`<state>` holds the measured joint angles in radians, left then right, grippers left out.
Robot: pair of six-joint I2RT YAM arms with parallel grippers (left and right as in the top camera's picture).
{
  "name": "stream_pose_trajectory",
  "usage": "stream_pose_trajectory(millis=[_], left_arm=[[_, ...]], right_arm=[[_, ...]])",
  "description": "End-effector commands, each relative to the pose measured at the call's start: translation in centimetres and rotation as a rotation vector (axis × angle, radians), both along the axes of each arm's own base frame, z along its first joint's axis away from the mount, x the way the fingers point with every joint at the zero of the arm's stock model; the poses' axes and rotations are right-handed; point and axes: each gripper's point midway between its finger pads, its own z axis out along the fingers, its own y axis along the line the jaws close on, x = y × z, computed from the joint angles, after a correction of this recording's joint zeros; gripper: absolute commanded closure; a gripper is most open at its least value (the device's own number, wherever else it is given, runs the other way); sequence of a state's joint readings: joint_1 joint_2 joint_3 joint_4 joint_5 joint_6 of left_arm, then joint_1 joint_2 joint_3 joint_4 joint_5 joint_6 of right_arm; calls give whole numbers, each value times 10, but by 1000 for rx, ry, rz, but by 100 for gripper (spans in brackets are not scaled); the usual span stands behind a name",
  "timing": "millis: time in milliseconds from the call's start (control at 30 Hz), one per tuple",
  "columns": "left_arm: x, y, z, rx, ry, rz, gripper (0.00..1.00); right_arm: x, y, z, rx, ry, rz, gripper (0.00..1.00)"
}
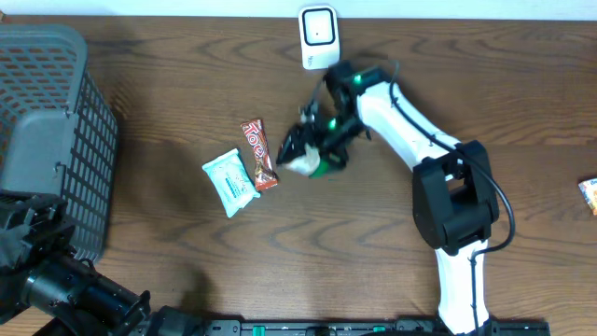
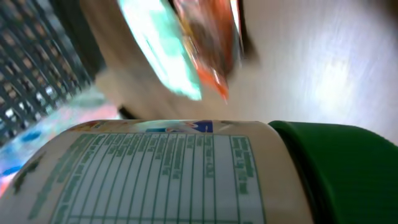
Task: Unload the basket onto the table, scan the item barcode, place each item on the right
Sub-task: 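Carry the jar to the white scanner and hold its label there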
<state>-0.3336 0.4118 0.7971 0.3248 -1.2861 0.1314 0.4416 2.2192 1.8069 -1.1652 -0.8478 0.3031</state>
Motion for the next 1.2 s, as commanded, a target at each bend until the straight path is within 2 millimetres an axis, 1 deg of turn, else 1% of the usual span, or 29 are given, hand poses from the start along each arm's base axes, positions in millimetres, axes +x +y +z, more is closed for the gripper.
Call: stream_pose_trajectory(millis=[0, 67, 133, 267, 400, 500, 633, 767, 867, 1000, 1100, 1167], left_arm=[[-6, 3, 2, -9, -11, 13, 2], [-6, 3, 2, -9, -11, 13, 2], [-6, 3, 2, -9, -11, 13, 2], [-6, 3, 2, -9, -11, 13, 2], [-6, 3, 2, -9, -11, 13, 2], [-6, 3, 2, -9, -11, 13, 2], [-6, 3, 2, -9, -11, 13, 2], [-6, 3, 2, -9, -11, 13, 2], [-6, 3, 2, -9, -11, 13, 2], [-6, 3, 2, -9, -11, 13, 2], [-6, 3, 2, -9, -11, 13, 2], [-6, 3, 2, -9, -11, 13, 2]], right_arm=[[46, -5, 9, -70, -223, -12, 40], [74, -10, 14, -132, -360, -33, 40], [95, -8, 24, -137, -475, -34, 38], [129, 2, 42, -92, -677, -24, 34], [161, -6, 47, -173, -830, -68, 34], [179, -13, 52, -226, -931, -71, 37], [206, -23, 60, -311, -1059, -116, 37], [226, -26, 68, -346, -1167, -127, 38], [244, -32, 63, -394, -1221, -171, 40], [265, -35, 52, -425, -1285, -201, 39], [282, -42, 54, -466, -1349, -257, 38], [292, -44, 58, -466, -1403, -270, 39]])
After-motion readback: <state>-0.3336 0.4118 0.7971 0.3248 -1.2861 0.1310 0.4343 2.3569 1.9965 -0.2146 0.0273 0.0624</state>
